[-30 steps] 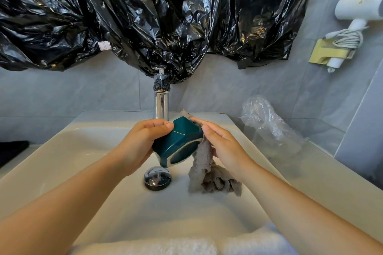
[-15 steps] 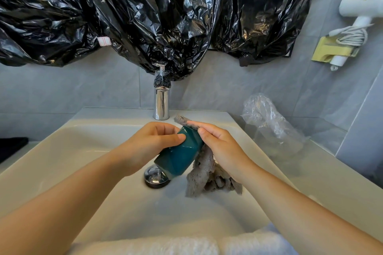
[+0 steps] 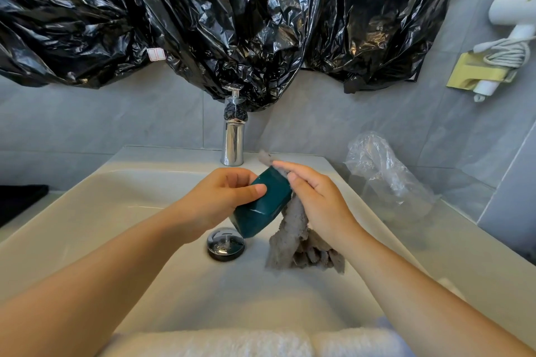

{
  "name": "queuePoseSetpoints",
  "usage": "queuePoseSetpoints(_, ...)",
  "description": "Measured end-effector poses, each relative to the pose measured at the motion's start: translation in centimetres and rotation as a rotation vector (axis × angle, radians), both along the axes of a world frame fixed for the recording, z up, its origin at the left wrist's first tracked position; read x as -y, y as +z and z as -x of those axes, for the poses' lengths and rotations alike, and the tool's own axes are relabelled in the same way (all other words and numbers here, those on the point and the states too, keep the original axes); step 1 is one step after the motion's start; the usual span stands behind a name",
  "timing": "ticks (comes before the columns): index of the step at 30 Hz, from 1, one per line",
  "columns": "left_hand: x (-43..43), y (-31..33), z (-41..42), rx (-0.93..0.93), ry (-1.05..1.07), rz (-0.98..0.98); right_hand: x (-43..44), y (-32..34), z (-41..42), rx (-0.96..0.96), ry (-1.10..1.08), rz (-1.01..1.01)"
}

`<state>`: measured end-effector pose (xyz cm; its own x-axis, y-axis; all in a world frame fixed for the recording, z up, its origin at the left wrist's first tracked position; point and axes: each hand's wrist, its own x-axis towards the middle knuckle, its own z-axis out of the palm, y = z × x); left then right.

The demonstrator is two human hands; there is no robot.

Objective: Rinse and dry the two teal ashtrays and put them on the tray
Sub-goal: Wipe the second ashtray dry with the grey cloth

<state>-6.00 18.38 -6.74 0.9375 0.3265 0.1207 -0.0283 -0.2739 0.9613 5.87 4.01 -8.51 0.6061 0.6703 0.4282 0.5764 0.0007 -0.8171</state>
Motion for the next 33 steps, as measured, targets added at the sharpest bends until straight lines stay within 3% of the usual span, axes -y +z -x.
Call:
queuePoseSetpoints(4,0.3,0.4,0.1,-0.008,-0.018,-0.065,0.4,0.0,-0.3,-0.144,0.038,-0.024)
queuePoseSetpoints(6,0.3,0.3,0.1,-0.028,0.002,-0.104,0.4,0.3,0.4,-0.068,0.083,-0.029)
queuePoseSetpoints(10,0.3,-0.1,0.1,-0.032,0.032,-0.123,-0.1,0.4,1.2,0.267,0.055,0.081)
queuePoseSetpoints(14,0.3,-0.1,0.1,-0.053,0.038,-0.155,-0.1,0.1,0.7,0.299,0.014,0.172)
queuePoseSetpoints(16,0.4,-0.1,0.2,-0.063,0.020,-0.159,0.0,-0.1,0.3,0.215,-0.015,0.184)
queuePoseSetpoints(21,0.4,0.1,0.3,-0.014,-0.020,-0.157,0.2,0.5,-0.3,-0.222,0.018,0.128)
queuePoseSetpoints(27,0.0,0.2,0.5,0.059,-0.086,-0.103,0.0,0.4,-0.3,-0.545,0.090,0.096)
queuePoseSetpoints(33,0.2,0.3,0.1,0.037,-0.094,0.028,-0.4,0.0,-0.4,-0.492,0.093,-0.007)
